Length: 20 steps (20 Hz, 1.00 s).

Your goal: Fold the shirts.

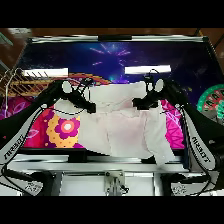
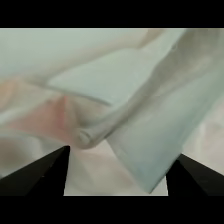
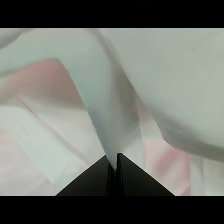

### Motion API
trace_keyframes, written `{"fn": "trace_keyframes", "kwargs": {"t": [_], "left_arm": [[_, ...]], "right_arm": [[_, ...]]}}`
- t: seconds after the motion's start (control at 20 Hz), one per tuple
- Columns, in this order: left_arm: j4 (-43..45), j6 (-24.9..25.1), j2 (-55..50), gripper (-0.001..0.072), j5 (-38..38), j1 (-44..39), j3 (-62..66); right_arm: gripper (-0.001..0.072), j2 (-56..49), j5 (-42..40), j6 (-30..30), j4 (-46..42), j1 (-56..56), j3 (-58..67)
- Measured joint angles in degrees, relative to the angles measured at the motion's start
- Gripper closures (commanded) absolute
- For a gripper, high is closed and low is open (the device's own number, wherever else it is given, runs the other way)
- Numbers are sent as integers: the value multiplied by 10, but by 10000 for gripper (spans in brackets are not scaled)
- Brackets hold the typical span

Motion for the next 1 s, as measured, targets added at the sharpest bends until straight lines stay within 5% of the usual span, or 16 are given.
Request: {"fn": "trace_keyframes", "kwargs": {"t": [0.05,0.2,0.25,0.3,0.35,0.65,1.0], "left_arm": [[0,0,-7,-1,13,0,-1],[-3,-7,-24,189,50,1,-1],[-5,-12,-31,293,61,1,-1],[-13,-15,-38,545,68,1,-1],[-21,-18,-44,664,75,2,-1],[-53,8,-33,665,39,13,39],[-116,19,74,665,-167,64,210]], "right_arm": [[651,0,0,0,0,0,0],[651,0,0,0,0,0,0],[651,0,0,0,0,0,0],[651,0,-1,0,1,0,0],[651,0,-1,0,1,0,0],[651,21,13,-29,-3,0,0],[650,164,108,-97,-27,0,40]]}}
